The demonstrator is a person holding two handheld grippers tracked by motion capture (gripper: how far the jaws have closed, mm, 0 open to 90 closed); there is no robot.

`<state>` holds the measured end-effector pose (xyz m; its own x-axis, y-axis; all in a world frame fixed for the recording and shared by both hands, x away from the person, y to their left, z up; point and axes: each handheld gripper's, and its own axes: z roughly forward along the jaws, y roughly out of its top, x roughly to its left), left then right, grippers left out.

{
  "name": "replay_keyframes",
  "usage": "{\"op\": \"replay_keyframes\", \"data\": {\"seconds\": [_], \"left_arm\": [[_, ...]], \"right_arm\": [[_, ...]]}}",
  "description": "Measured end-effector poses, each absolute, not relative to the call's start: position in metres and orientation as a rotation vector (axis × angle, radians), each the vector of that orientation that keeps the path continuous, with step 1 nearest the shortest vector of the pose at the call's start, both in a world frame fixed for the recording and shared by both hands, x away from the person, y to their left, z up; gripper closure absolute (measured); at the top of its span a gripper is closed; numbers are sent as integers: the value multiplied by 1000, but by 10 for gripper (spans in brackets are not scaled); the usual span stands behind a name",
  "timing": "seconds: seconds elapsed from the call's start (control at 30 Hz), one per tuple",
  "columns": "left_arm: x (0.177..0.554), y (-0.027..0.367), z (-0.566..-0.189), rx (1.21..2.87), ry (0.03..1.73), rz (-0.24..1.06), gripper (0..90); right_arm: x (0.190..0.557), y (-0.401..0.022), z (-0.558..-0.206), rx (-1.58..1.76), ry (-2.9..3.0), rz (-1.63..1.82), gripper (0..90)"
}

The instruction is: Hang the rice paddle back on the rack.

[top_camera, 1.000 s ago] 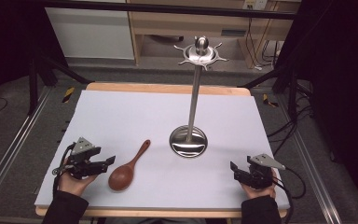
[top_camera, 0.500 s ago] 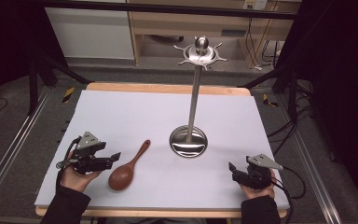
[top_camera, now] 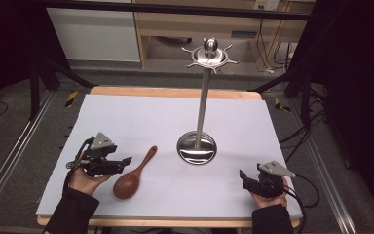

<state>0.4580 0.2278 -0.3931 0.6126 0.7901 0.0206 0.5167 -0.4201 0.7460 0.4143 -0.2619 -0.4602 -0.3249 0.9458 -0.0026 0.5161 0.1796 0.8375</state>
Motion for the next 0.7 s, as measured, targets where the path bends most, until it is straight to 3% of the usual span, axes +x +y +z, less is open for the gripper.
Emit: {"op": "replay_keyframes", "data": {"seconds": [0.7], "left_arm": [[471,207,-399,2209,1003,439,302]], "right_arm": [[415,-260,-463,1361,1942,1029,294]]}}
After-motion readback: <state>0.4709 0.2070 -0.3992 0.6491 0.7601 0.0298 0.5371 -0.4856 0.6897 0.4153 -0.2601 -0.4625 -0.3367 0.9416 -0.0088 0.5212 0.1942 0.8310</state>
